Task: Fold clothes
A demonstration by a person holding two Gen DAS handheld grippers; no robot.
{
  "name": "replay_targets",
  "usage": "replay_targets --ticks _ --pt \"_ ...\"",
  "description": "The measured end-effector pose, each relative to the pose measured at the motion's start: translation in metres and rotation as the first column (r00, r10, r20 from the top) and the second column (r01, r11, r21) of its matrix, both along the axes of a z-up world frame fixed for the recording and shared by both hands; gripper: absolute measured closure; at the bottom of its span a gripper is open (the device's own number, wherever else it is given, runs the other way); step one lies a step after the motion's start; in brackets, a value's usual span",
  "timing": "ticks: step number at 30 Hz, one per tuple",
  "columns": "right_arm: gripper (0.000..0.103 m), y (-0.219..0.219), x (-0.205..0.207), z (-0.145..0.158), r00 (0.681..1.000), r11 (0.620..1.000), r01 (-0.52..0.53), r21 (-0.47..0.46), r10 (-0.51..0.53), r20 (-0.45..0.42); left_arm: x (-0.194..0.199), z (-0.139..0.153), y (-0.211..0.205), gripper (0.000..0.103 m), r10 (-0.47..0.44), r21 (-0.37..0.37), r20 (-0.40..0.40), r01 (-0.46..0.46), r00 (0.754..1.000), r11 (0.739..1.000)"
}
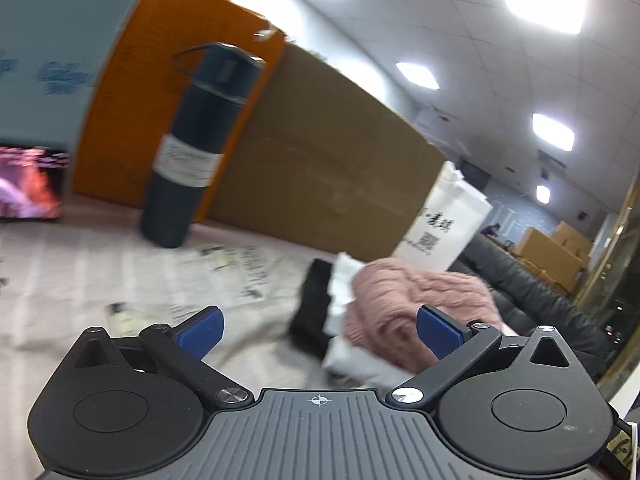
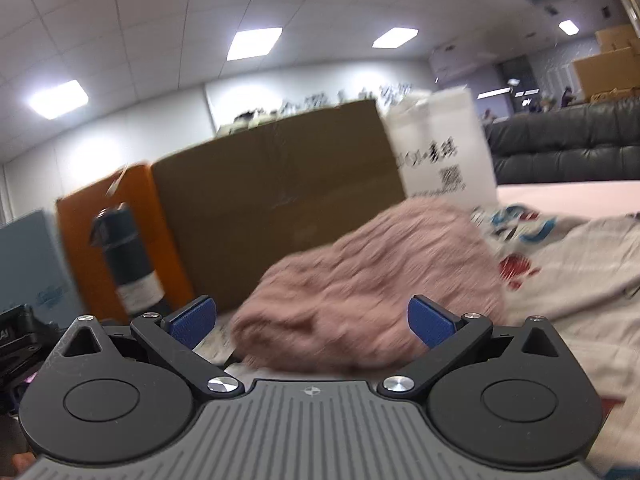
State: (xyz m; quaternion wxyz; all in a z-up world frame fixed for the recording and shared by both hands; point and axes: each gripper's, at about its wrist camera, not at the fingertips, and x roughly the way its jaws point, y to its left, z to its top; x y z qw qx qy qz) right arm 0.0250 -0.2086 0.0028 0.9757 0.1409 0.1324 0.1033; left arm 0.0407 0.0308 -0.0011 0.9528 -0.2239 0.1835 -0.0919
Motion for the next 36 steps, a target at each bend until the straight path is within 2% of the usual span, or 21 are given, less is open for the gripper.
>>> replay_targets --ticks 4,7,8,11,12,14,20,24,29,36 --pt "0.000 0.037 -0.011 -0.005 0.995 0.999 -0.039 -0.036 0.036 -0.092 -0.018 0.000 0.021 0.000 0.036 0.051 -0.012 -0.035 0.999 0.998" --pt "0.000 0.062 -0.017 -0.012 0.986 0.997 -0.043 -0.065 0.032 -0.165 -0.028 0.002 0.033 0.000 0.081 0.165 -0.024 -0.076 0.996 0.983" --pt "0.000 0.070 -0.018 -0.014 0.983 0.995 -0.049 -0.083 0.033 -0.181 -0.031 0.002 0.036 0.000 0.106 0.227 -0.026 -0.098 0.994 0.969" --pt "0.000 0.090 -0.016 -0.025 0.977 0.984 -0.043 -0.173 0.005 -0.213 -0.032 -0.004 0.039 0.000 0.156 0.413 -0.053 -0.121 0.986 0.903" --pt "0.000 0.093 -0.014 -0.027 0.974 0.979 -0.038 -0.199 -0.009 -0.227 -0.030 -0.007 0.040 0.000 0.163 0.458 -0.068 -0.114 0.984 0.882" --pt "0.000 0.098 -0.006 -0.032 0.963 0.972 -0.032 -0.234 -0.033 -0.268 -0.025 -0.015 0.040 0.000 0.155 0.491 -0.113 -0.080 0.981 0.868" --pt "0.000 0.097 0.004 -0.040 0.940 0.967 0.007 -0.256 -0.094 -0.329 -0.011 -0.035 0.051 0.000 0.133 0.405 -0.221 -0.033 0.966 0.914" --pt "0.000 0.100 0.004 -0.043 0.931 0.963 0.002 -0.270 -0.101 -0.352 -0.012 -0.037 0.060 0.000 0.153 0.359 -0.229 -0.063 0.961 0.931" --pt "0.000 0.105 0.005 -0.045 0.926 0.953 -0.002 -0.303 -0.112 -0.360 -0.009 -0.040 0.058 0.000 0.171 0.380 -0.244 -0.068 0.954 0.923" --pt "0.000 0.112 0.004 -0.046 0.924 0.939 -0.006 -0.343 -0.126 -0.361 -0.004 -0.045 0.045 0.000 0.190 0.468 -0.265 -0.047 0.945 0.883"
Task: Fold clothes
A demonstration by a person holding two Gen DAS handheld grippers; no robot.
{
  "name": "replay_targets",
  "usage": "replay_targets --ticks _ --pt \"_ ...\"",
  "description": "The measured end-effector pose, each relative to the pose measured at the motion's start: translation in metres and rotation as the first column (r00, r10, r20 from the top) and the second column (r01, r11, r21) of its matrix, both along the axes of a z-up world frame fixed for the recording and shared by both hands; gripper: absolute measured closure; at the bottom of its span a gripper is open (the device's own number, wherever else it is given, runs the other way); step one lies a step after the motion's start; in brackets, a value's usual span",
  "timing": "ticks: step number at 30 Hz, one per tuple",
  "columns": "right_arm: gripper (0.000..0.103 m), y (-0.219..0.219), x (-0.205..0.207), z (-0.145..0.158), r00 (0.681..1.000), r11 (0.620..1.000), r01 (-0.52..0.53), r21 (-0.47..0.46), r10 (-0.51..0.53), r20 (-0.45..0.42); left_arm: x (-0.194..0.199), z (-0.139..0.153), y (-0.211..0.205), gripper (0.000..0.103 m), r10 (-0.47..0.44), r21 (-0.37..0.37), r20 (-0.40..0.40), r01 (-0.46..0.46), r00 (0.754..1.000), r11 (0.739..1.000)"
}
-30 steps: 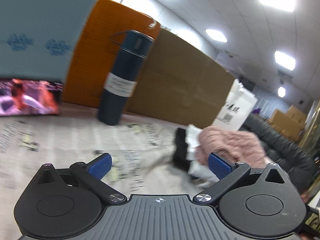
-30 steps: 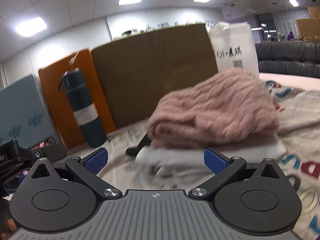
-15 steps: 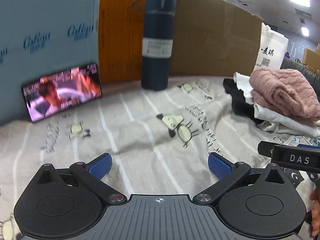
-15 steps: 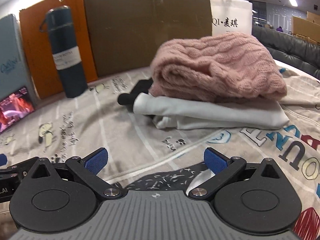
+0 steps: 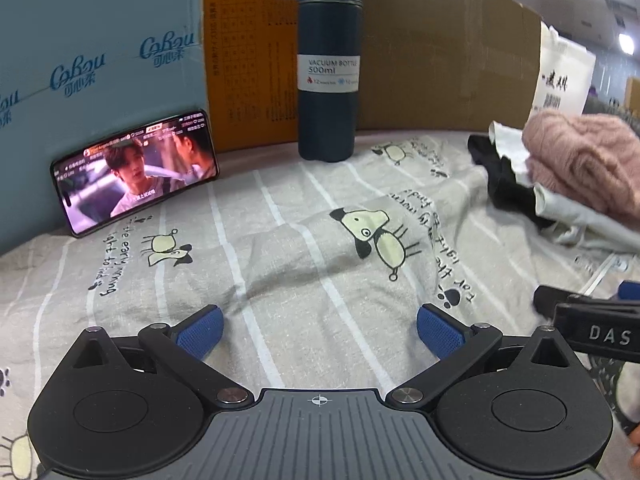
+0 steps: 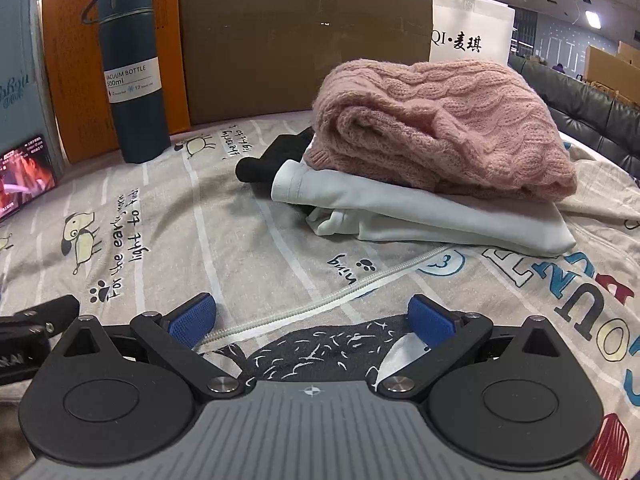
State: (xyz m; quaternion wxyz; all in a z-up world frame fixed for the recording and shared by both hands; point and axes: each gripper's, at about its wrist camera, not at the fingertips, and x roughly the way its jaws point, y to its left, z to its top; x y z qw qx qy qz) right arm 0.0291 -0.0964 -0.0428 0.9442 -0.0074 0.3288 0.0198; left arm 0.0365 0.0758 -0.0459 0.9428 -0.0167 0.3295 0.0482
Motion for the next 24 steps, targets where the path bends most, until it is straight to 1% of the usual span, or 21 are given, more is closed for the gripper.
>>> replay_targets --ticks 3,11,13,24 --pt "0.000 -0.0023 0.0018 -0.0011 1.000 1.000 -0.003 0.009 0.003 -0.001 -0.0004 0.0000 0.0025 0.000 0.001 -0.014 0.002 -0.001 1.000 1.000" --pt "0.000 -0.0049 0.0012 -0.0003 1.000 1.000 -0.005 0.008 0.005 -0.001 -0.0007 0.0007 0.0031 0.000 0.000 -0.014 0.001 0.000 1.000 1.000" --pt "0.000 -0.0036 0.0014 -0.0003 1.000 1.000 -0.004 0.008 0.004 -0.001 0.0003 0.0005 0.0011 0.000 0.000 -0.003 -0.004 0.000 1.000 1.000" --pt "0.000 -0.0033 0.0013 -0.0005 1.000 1.000 -0.003 0.006 0.003 -0.001 0.0001 0.0005 0.0022 0.000 -0.001 -0.011 -0.002 0.001 1.000 1.000"
